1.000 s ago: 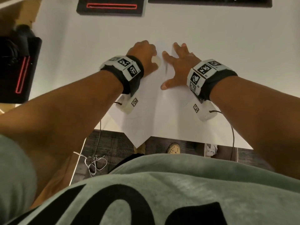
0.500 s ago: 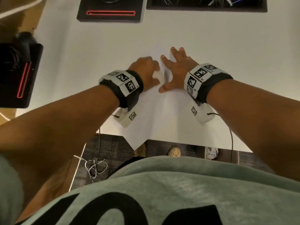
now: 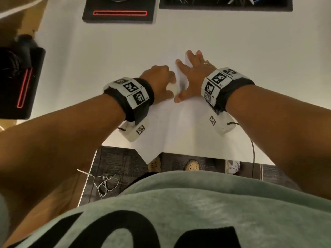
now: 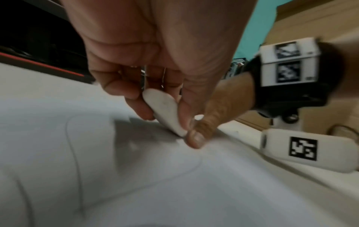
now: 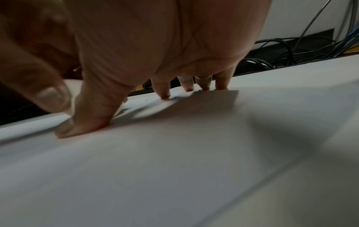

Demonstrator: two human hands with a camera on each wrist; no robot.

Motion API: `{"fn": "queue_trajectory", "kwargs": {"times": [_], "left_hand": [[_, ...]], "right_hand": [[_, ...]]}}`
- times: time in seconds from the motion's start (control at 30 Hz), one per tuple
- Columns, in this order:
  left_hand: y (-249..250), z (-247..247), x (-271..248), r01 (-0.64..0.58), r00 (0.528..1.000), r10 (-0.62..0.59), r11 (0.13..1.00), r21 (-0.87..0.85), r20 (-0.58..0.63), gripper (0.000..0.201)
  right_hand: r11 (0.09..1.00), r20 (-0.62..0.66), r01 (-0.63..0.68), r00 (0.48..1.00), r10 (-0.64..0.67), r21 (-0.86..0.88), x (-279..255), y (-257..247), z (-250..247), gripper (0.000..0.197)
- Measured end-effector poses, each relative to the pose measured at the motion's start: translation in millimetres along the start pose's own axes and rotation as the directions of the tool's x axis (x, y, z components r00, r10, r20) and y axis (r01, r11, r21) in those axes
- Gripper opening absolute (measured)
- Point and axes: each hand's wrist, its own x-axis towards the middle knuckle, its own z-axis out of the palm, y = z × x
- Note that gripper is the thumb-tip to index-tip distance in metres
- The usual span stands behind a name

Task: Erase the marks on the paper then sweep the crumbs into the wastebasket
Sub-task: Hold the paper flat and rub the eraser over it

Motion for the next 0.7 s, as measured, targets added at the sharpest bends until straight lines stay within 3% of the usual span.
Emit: {"fn": "queue_trajectory", "kwargs": {"times": [0.13, 0.3, 0.43, 0.6, 0.7], "left_hand": [[-0.3, -9.5, 8.4, 0.061, 0.995, -0.063, 0.998, -0.018, -0.076, 0.044], [3.2, -0.2, -5.2, 0.008, 1.0, -0.008, 1.0, 0.028, -0.001, 0.045], [0.7, -11.5, 6.0, 0.072, 0.994, -0.072, 0.997, -0.001, -0.081, 0.045], [2.7, 1.8, -5.6, 0.039, 0.999, -0.039, 0.999, -0.007, 0.013, 0.045], [-0.7, -9.7, 7.3, 0.094, 0.993, -0.095, 0.995, -0.02, -0.065, 0.046]], "right_hand": [[1.0, 0.018, 0.005, 1.0, -0.005, -0.002, -0.9, -0.3, -0.4, 0.128], [1.0, 0.001, -0.006, 1.0, 0.006, -0.001, -1.9, -1.2, -1.4, 0.128], [1.0, 0.015, -0.002, 1.0, 0.002, -0.004, -1.8, -1.0, -0.6, 0.128], [1.0, -0.002, -0.011, 1.0, 0.011, -0.001, 0.2, -0.6, 0.1, 0.129], [1.0, 0.006, -0.011, 1.0, 0.011, -0.005, 0.0, -0.6, 0.9, 0.128]]}}
